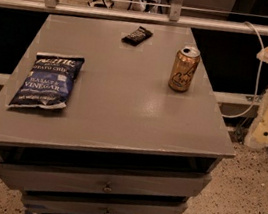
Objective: Knock orange can over
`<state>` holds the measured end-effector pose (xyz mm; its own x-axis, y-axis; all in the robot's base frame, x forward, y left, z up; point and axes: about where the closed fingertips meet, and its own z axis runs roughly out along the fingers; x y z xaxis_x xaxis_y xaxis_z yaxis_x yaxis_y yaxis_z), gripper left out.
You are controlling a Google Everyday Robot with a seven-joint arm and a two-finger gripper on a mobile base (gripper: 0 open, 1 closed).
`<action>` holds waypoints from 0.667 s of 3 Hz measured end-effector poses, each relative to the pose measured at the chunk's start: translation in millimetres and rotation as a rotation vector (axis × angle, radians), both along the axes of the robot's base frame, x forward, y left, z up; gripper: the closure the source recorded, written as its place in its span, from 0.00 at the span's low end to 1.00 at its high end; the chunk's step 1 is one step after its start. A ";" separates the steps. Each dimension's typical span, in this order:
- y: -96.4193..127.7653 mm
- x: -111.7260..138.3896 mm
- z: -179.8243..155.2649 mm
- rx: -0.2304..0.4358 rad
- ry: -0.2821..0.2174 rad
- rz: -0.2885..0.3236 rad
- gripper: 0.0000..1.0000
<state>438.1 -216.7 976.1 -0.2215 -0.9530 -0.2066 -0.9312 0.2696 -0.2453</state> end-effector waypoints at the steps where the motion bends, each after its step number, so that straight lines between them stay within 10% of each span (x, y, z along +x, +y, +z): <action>1: 0.0 0.0 0.0 0.000 0.000 0.000 0.00; 2: -0.2 0.7 1.5 0.016 -0.008 0.012 0.00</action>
Offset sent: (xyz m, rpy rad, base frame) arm 0.0012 -0.0019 -0.0026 0.0356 0.0079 0.0274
